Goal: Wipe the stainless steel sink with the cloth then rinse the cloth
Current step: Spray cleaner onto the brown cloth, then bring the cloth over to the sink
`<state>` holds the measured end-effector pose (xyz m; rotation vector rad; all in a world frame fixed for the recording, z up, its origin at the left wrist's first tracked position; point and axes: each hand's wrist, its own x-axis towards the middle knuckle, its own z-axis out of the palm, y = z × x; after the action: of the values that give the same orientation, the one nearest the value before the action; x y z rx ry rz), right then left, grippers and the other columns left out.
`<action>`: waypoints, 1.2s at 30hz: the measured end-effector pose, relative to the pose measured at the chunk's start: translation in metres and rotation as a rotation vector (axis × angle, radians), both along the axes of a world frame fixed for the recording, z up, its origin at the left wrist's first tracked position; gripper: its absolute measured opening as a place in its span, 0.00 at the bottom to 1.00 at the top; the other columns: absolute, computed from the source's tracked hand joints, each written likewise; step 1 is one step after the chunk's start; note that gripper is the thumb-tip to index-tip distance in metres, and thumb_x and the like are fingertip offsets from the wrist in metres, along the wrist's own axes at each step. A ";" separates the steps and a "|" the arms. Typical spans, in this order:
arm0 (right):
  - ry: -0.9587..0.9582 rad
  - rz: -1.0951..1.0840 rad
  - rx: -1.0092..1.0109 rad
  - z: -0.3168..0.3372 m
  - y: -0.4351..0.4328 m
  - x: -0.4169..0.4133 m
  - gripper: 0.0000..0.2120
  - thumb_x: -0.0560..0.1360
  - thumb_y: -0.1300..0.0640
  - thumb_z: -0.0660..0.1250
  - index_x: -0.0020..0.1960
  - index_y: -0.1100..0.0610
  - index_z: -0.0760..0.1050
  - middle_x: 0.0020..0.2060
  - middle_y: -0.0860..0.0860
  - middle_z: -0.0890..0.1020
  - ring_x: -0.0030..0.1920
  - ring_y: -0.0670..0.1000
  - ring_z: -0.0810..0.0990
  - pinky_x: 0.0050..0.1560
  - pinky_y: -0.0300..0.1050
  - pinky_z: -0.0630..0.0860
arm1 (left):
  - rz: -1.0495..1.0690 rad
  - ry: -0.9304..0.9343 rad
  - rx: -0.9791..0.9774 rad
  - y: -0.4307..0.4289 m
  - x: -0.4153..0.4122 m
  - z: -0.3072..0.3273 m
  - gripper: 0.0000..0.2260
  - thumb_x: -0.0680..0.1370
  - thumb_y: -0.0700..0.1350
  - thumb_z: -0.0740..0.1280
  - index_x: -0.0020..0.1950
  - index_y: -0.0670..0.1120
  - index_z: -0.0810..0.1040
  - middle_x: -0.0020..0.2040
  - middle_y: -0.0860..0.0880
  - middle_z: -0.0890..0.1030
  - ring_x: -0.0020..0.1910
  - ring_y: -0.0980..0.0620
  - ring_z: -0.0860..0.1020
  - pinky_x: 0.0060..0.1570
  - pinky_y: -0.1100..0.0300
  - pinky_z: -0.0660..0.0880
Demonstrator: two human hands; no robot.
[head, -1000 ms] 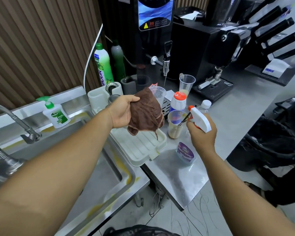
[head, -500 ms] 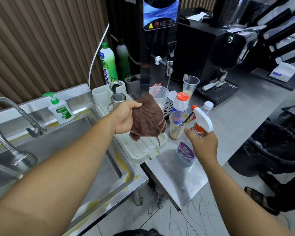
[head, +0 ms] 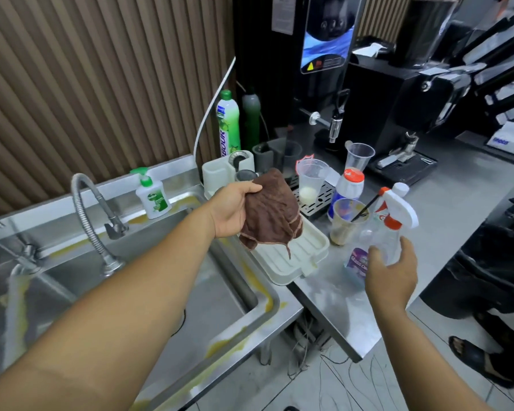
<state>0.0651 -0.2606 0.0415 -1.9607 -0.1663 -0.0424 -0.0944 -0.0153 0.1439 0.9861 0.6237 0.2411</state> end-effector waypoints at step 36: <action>0.259 1.307 -0.082 0.044 0.248 -0.359 0.23 0.82 0.38 0.58 0.60 0.54 0.80 0.54 0.52 0.85 0.58 0.53 0.82 0.64 0.58 0.76 | 0.771 0.021 -0.007 0.015 -0.390 -0.063 0.09 0.80 0.35 0.65 0.59 0.36 0.80 0.52 0.35 0.85 0.50 0.40 0.85 0.55 0.44 0.81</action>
<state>-0.2940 -0.0127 0.0852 -1.5823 -1.2324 1.0601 -0.4844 -0.0006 0.0806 0.7022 1.0061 0.9072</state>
